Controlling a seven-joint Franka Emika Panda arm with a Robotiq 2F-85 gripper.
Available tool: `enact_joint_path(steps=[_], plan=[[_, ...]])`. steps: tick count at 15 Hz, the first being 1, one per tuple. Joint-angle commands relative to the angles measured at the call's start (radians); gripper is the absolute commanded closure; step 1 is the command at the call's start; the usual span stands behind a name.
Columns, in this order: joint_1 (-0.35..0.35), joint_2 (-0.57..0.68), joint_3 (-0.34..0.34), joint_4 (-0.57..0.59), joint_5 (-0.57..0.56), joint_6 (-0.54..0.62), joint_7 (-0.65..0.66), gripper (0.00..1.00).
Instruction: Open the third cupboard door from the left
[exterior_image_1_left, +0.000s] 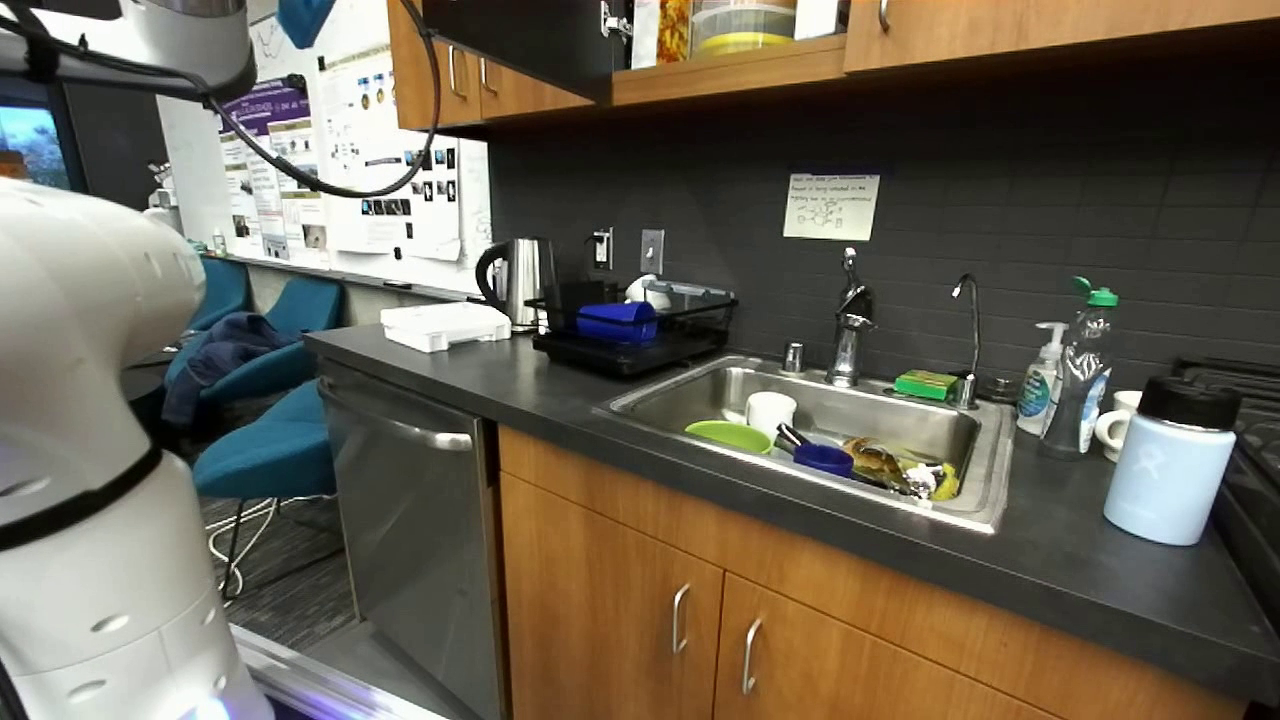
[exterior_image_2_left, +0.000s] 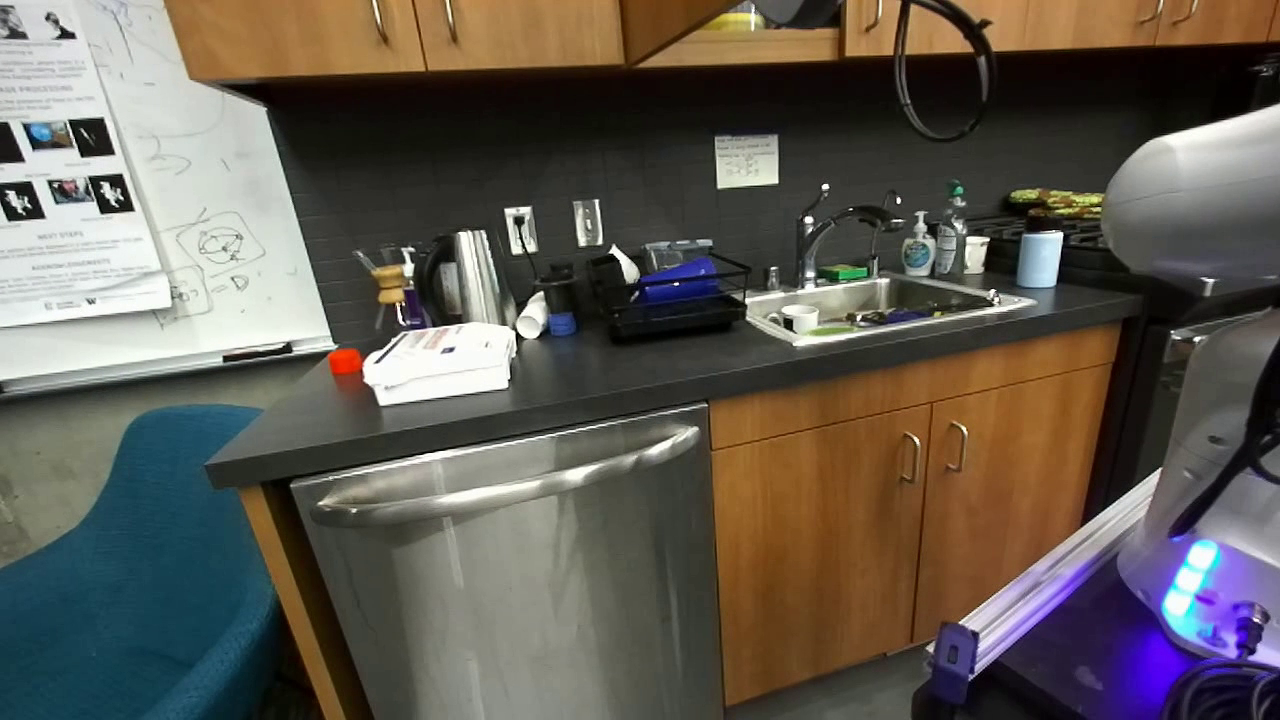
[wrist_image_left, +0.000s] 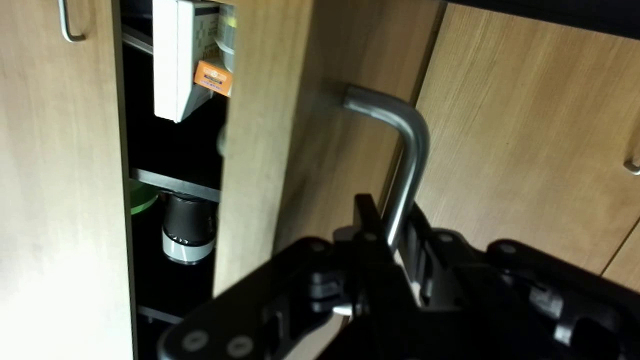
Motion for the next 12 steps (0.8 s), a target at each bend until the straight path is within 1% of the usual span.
enact_joint_path(steps=[1, 8, 12], plan=[[0.09, -0.069, 0.038, -0.04, -0.008, 0.027, -0.051, 0.97], [0.099, -0.097, 0.049, -0.06, -0.004, 0.025, -0.037, 0.97], [0.081, -0.094, 0.057, -0.065, -0.005, 0.048, -0.03, 0.97]])
